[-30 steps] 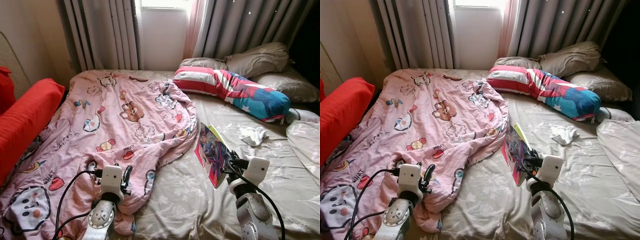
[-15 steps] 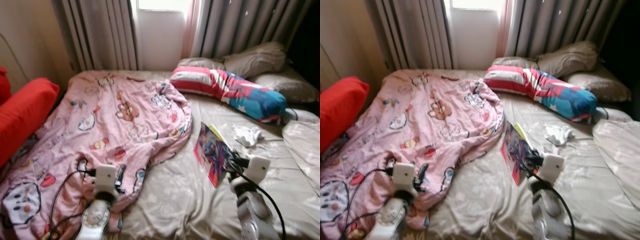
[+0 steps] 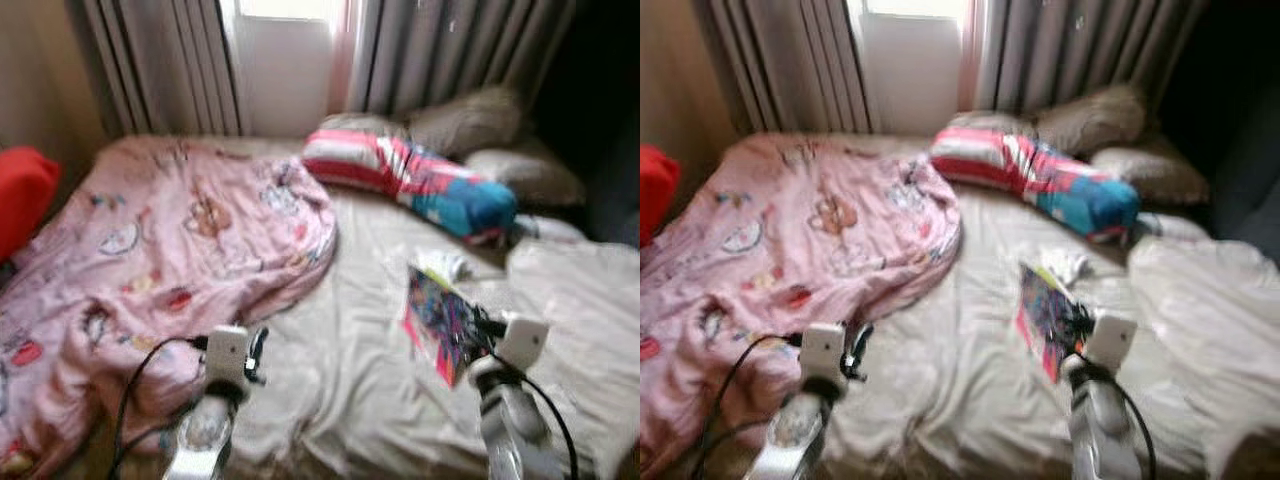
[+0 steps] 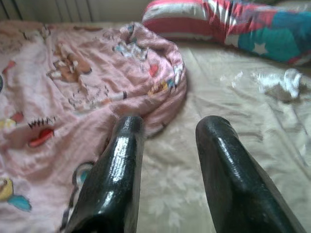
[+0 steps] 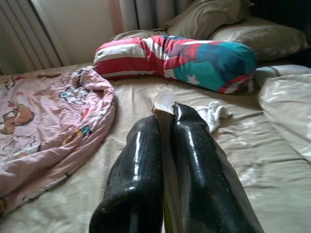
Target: Clean up the room
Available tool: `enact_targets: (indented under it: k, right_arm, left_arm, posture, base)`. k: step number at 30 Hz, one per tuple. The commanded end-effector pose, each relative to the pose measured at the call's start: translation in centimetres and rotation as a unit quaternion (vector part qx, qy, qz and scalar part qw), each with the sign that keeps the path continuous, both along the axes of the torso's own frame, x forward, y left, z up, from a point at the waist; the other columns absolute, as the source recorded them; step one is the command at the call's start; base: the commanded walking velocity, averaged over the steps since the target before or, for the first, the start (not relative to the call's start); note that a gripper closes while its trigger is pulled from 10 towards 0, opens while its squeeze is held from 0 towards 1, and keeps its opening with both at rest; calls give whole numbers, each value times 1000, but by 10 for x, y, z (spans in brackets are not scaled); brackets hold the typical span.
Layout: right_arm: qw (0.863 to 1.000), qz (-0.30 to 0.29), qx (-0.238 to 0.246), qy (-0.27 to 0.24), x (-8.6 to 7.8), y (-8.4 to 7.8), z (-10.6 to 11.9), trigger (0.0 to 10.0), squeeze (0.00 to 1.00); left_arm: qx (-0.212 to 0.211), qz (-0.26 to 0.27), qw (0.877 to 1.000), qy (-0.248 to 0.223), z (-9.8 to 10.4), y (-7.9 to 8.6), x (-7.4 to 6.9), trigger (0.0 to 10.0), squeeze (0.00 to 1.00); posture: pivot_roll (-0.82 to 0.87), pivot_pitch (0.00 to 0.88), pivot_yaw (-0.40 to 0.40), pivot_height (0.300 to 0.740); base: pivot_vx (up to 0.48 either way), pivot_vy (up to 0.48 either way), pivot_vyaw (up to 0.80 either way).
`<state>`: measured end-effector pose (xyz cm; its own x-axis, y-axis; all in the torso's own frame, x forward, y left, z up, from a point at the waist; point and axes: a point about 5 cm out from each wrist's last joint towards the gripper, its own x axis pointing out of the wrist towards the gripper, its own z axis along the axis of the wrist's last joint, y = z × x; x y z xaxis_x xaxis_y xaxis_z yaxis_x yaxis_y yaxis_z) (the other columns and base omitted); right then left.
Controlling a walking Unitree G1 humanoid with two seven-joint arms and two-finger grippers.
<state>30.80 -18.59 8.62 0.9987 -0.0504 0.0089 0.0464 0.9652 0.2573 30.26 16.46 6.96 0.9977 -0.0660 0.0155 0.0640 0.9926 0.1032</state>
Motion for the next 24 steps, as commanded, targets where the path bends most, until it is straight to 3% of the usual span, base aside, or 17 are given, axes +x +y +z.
enact_targets:
  k: [1,14,24]
  right_arm:
    - [1000,1,-2,-25,4,1,11,10000,0]
    - [1000,1,-2,-24,4,1,10,10000,0]
    - [1000,1,-2,-23,4,1,10,10000,0]
  left_arm:
    - [-3,3,1000,5,-2,0,-1,10000,0]
    - [-4,3,1000,6,-2,0,-2,10000,0]
    - [-12,2,1000,8,-3,0,-3,10000,0]
  posture:
    - [-63,145,-63,740]
    - [-60,151,-63,740]
    - [-60,155,-62,740]
  base:
    - [0,-304,0]
    - [0,-302,0]
    - [0,0,0]
